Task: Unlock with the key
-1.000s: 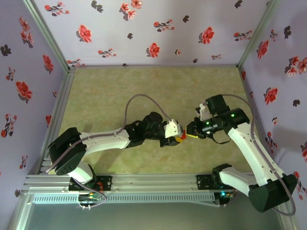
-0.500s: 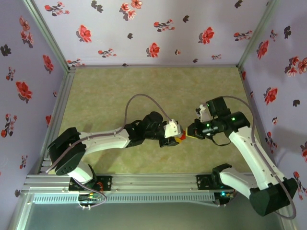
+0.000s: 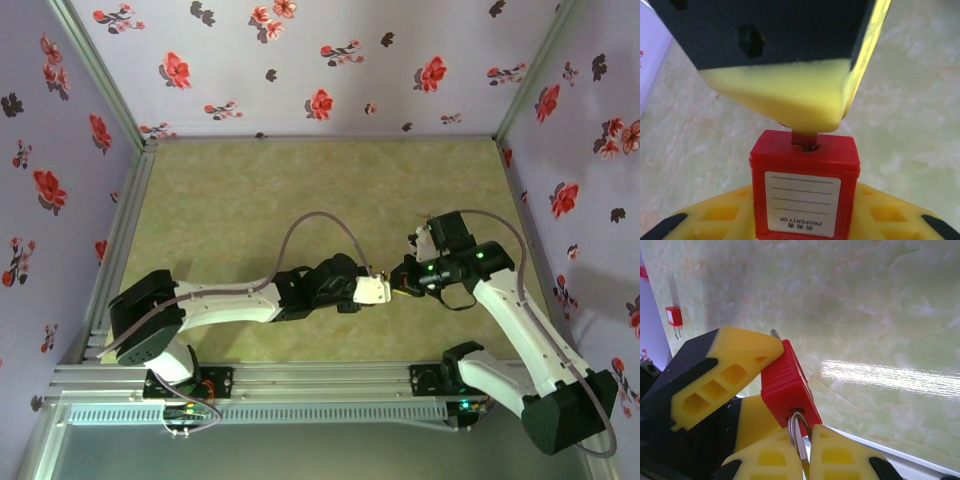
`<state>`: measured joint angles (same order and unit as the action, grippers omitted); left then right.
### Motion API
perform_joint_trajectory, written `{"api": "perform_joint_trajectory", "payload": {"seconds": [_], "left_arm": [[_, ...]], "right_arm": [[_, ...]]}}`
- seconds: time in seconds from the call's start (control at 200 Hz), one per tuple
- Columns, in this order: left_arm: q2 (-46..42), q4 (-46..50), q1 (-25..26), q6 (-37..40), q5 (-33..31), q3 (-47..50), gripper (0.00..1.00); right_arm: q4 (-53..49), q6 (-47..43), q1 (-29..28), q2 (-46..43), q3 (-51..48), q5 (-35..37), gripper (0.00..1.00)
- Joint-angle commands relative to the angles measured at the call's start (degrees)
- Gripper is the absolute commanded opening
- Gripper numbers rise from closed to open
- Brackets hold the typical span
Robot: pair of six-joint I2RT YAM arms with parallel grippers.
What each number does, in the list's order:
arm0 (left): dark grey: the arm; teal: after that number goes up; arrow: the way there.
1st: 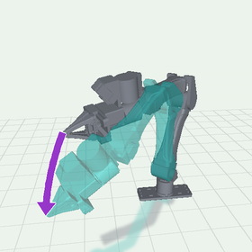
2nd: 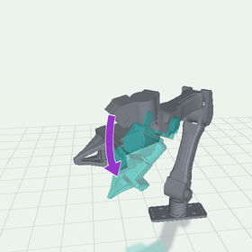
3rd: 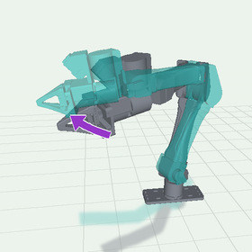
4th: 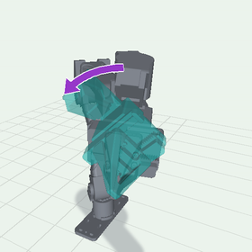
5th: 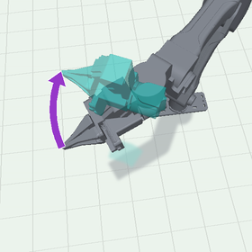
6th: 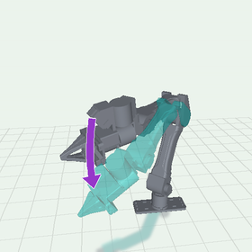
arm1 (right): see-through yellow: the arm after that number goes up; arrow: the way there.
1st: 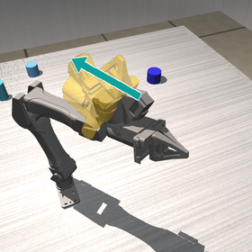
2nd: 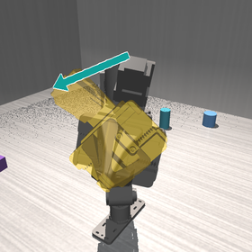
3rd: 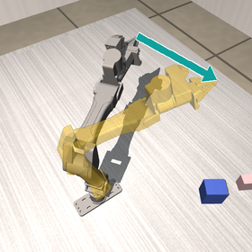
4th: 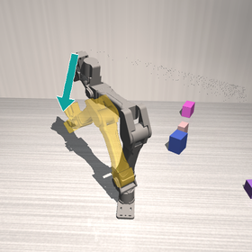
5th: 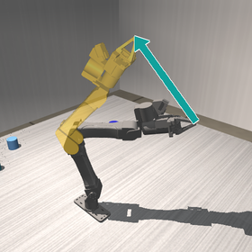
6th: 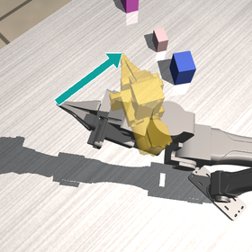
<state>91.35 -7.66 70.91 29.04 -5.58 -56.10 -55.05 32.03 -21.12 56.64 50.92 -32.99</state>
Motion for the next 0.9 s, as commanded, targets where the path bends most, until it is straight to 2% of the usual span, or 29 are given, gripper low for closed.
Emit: {"api": "perform_joint_trajectory", "payload": {"seconds": [0.0,0.065,0.175,0.245,0.335,0.45,0.585,0.72,0.895], "left_arm": [[-3.1,-16.9,1.1,0.3,7.1,-7.0,0.0],[-4.0,-16.4,0.5,-3.1,11.9,-7.1,0.0],[-5.4,-16.6,-0.3,-8.1,19.0,-7.3,0.0],[-5.8,-17.2,-0.1,-8.8,20.7,-7.4,0.0],[-5.3,-20.2,2.3,-4.0,14.0,-6.0,0.0],[-2.8,-30.4,5.7,4.2,1.0,-2.9,0.0],[-0.6,-38.4,6.8,9.5,-4.4,-1.9,0.0],[2.1,-43.7,7.8,16.0,-8.4,-1.3,0.0],[4.2,-48.6,7.3,17.0,-13.3,1.9,0.0]], "right_arm": [[7.8,3.4,-1.1,1.0,-1.3,-4.2,0.0],[7.3,1.7,-1.1,0.9,-1.5,-4.5,0.0],[10.4,3.9,-1.3,0.2,-3.4,-5.8,0.0],[12.9,6.7,-1.3,-0.5,-4.8,-6.2,0.0],[15.5,10.7,-1.3,-0.1,-4.8,-7.1,0.0],[18.1,15.1,-1.3,-0.6,-4.7,-5.7,0.0],[22.1,21.4,-1.2,0.3,-6.8,-6.4,0.0],[30.8,32.7,0.3,-0.6,-10.9,-8.4,0.0],[35.8,44.1,2.0,-2.7,-13.2,-9.1,0.0]]}}
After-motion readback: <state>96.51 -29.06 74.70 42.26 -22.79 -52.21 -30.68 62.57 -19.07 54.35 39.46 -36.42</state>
